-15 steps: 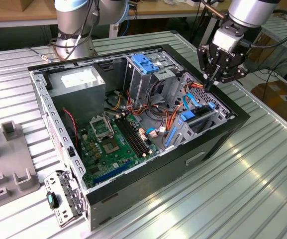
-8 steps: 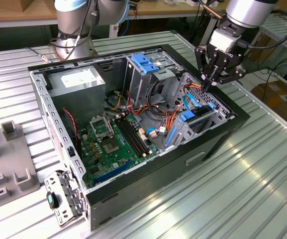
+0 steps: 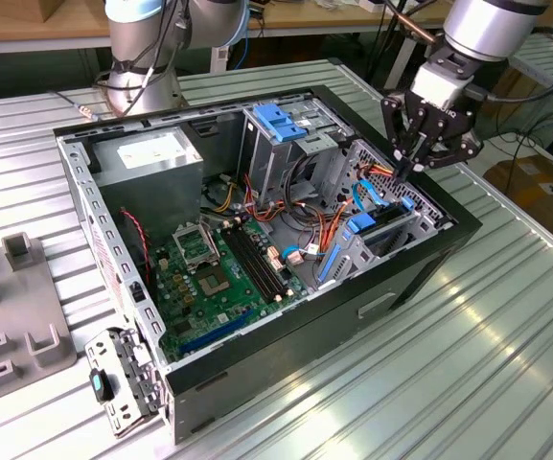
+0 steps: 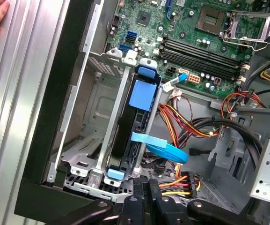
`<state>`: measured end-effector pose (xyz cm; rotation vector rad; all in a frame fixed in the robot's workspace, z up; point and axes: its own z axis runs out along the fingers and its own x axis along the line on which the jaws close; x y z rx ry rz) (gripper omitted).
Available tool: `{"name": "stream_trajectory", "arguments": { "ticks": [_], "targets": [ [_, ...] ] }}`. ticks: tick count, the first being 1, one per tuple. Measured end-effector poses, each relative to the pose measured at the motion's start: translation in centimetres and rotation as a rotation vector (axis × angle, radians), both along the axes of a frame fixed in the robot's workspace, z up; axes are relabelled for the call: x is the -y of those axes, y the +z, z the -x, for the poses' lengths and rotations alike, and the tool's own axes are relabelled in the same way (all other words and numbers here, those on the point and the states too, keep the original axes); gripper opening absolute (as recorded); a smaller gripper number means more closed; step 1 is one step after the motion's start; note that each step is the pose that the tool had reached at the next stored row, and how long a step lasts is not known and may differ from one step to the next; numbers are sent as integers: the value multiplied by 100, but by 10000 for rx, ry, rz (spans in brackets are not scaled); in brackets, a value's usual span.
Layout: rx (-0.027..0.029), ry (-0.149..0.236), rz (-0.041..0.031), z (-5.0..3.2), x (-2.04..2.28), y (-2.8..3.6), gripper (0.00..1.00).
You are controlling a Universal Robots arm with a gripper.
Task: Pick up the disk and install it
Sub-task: 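Insert the second disk wire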
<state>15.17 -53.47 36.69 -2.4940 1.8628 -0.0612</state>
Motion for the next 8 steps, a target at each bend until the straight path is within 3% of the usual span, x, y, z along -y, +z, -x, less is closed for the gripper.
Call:
{"name": "stream_trajectory", "arguments": {
  "ticks": [3,8],
  "targets": [
    [0,-742,1,0,2,-15,16],
    [-3,-1484,0,1,7,-24,16]
  ]
}}
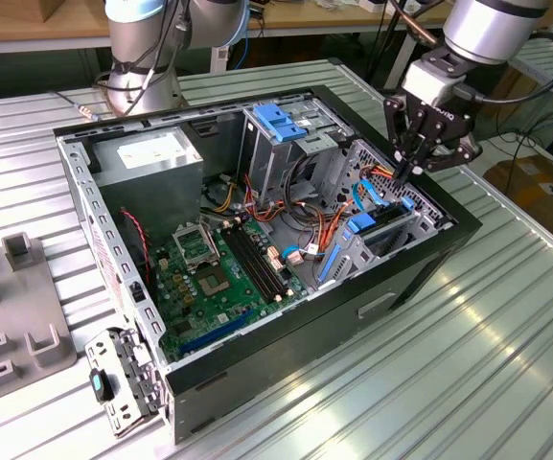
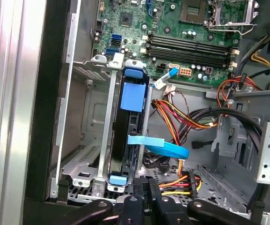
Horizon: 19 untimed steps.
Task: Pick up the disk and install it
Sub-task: 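Insert the second disk wire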
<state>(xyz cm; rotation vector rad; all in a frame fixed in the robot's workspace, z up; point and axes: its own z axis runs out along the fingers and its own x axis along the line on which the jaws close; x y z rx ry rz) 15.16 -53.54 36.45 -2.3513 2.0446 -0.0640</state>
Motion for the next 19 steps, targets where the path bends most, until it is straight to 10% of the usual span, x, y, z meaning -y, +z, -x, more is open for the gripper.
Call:
{"name": "stream_trajectory", "arguments": {
  "ticks": [5,8,19],
  "targets": [
    [-3,-53,0,5,2,-1,16],
    [-209,-53,-1,4,1,-3,16],
    [-216,-946,-51,23,6,-11,16]
  ]
}}
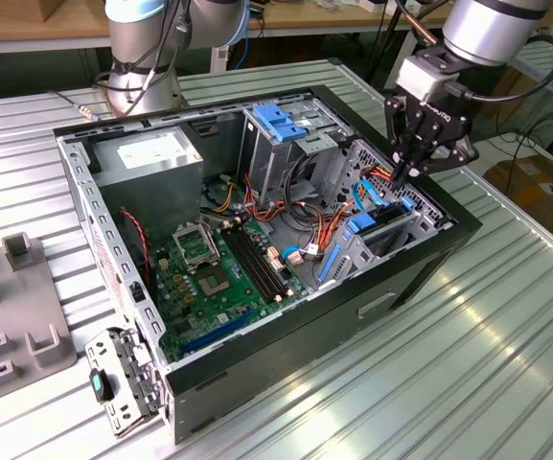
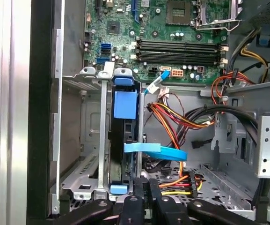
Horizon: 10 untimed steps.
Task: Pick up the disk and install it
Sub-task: 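Insert the second disk wire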
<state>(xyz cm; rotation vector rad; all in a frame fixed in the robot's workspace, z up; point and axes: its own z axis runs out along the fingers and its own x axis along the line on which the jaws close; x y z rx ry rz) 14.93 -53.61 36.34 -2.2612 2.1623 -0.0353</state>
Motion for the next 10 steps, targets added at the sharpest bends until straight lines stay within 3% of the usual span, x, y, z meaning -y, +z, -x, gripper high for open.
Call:
{"name": "stream_trajectory", "arguments": {
  "ticks": [2,4,7,9,10],
  "targets": [
    [0,1,-311,8,25,-1,16],
    [0,0,-491,13,70,-1,16],
    [33,4,-630,40,141,-3,16],
    [94,28,-658,55,143,-3,16],
    [94,30,-658,56,143,-3,16]
  ]
}}
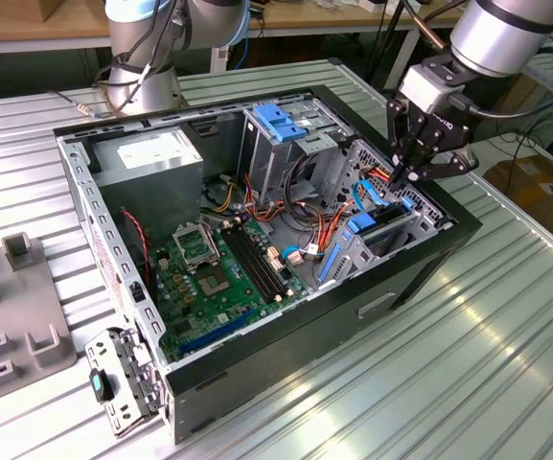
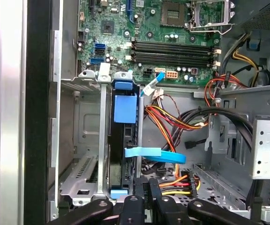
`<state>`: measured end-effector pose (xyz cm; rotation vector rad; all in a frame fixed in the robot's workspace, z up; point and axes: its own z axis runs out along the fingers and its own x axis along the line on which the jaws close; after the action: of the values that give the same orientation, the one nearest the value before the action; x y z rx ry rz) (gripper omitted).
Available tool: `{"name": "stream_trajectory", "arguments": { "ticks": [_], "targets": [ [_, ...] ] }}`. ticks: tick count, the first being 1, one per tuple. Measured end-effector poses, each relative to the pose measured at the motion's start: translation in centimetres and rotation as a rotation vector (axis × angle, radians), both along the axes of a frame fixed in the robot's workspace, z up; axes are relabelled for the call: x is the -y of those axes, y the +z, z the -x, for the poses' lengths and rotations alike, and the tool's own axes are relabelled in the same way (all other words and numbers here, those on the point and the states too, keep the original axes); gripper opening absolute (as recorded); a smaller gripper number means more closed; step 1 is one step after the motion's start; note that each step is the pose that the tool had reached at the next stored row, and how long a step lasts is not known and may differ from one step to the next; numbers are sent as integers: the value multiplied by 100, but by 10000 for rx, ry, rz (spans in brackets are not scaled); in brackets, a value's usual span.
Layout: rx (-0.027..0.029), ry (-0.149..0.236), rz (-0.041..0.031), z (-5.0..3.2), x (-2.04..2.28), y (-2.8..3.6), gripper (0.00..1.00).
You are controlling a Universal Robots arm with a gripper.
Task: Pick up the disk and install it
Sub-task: 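Insert the second disk wire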
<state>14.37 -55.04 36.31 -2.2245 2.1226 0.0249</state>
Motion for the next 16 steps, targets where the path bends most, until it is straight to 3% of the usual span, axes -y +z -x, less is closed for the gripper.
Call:
{"name": "stream_trajectory", "arguments": {
  "ticks": [7,16],
  "targets": [
    [69,503,-2,19,61,-21,16],
    [73,653,-1,98,113,-50,16]
  ]
}}
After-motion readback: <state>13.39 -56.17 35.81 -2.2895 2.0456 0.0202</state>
